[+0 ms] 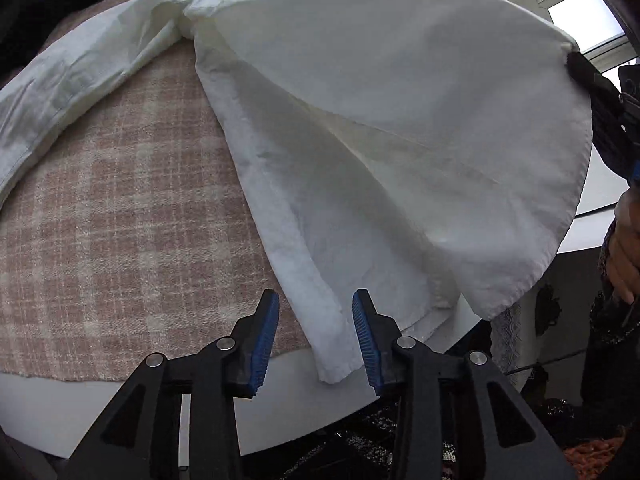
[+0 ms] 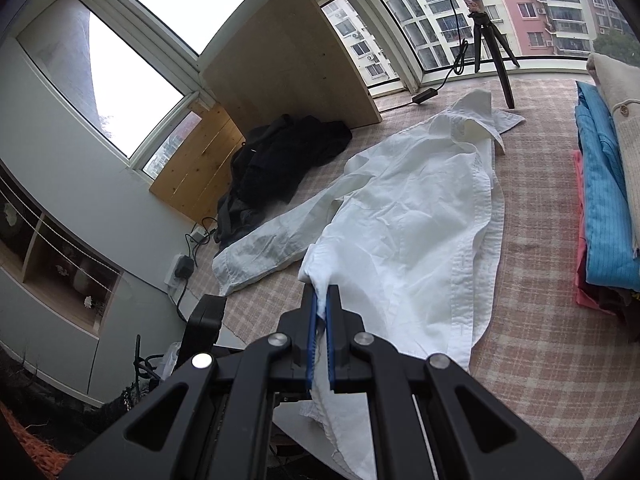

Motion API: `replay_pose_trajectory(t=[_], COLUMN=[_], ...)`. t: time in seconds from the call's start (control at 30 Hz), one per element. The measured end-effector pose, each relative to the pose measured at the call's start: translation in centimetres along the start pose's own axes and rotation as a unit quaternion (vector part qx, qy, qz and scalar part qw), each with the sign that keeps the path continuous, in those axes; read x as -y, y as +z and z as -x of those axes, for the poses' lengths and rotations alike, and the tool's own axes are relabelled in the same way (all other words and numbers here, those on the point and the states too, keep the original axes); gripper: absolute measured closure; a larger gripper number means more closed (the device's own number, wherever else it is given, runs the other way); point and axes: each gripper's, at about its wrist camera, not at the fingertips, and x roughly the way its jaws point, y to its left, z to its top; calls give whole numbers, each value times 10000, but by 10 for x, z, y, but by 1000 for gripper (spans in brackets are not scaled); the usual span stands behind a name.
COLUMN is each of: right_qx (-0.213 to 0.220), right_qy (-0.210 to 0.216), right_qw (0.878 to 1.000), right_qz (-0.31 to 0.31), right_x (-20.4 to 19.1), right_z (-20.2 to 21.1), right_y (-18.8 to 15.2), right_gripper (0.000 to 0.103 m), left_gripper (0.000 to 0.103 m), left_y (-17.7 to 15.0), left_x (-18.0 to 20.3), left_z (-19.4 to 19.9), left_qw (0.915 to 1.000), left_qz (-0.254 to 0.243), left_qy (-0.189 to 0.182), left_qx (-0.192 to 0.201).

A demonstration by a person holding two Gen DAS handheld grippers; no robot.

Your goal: Fold clothes

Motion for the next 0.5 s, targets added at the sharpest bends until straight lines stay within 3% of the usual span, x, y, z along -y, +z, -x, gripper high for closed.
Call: replay_pose_trajectory(t=[0.03, 0.1, 0.13, 0.17, 0.4, 0.5], right_qx=[4, 45, 64, 79, 167, 66], right_qy=[21, 40, 52, 59, 87, 147], right_qw=[10000, 9999, 9999, 9998, 9991, 9990], right_qz=[27, 90, 123, 155, 375, 418], right_x=[-1, -5, -7, -8, -22, -26], right_z=[1, 4, 6, 8, 15, 6], right_y=[0, -1, -1, -1, 2, 1], right_gripper=[99, 99, 99, 99, 99, 99], left_gripper=[66, 76, 98, 102, 102, 102], left_y=[-2, -6, -7, -8, -25, -37], left_x=[3, 7, 5, 1, -37, -59], left_z=[-6, -16, -19, -21, 13, 6], left_qw=[10000, 9996, 9996, 9998, 9983, 9969], left_qz=[-43, -152, -184, -143, 331, 641], left_qy=[64, 212, 205, 147, -318, -381], left_qx=[-51, -82, -55, -46, 354, 253])
